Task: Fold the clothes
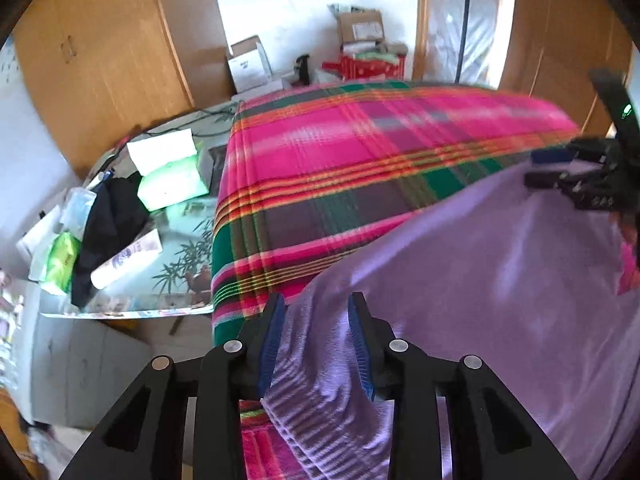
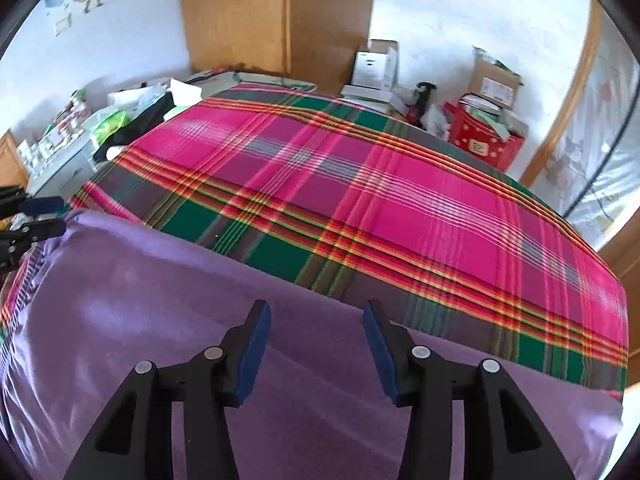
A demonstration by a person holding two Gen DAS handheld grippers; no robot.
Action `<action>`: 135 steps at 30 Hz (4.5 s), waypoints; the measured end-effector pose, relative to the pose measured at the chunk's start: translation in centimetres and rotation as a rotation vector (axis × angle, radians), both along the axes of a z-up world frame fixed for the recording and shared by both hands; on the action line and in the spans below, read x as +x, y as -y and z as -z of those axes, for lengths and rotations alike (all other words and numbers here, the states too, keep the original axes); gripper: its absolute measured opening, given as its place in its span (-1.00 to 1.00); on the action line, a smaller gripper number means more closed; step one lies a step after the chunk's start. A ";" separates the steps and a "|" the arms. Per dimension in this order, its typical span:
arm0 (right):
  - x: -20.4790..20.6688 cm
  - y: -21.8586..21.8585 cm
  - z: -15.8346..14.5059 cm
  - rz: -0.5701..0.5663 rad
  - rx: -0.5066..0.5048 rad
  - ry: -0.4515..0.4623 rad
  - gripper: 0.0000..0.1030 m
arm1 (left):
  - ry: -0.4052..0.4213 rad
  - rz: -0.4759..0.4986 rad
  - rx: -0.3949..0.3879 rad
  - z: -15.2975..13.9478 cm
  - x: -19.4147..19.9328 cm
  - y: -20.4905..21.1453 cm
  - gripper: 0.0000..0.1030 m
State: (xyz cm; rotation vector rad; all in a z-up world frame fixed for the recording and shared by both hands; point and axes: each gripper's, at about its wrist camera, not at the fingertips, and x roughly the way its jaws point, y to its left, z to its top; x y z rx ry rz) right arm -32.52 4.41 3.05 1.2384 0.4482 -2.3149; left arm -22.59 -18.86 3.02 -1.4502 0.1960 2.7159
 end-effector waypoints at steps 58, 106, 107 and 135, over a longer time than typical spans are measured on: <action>5.3 0.6 -3.1 -0.097 -0.094 -0.120 -0.92 | -0.078 0.009 -0.020 -1.1 2.2 -0.7 -0.90; 30.6 -4.7 -10.3 -0.015 -0.201 -0.310 -0.92 | -0.305 0.043 0.001 -8.4 21.6 -4.3 -0.90; 31.1 -4.8 -10.2 -0.012 -0.203 -0.308 -0.92 | -0.308 0.046 0.001 -8.4 22.0 -4.3 -0.91; 38.2 -7.2 -4.5 0.022 -0.223 -0.208 -0.92 | -0.259 0.077 0.008 -2.4 30.7 -5.7 -0.91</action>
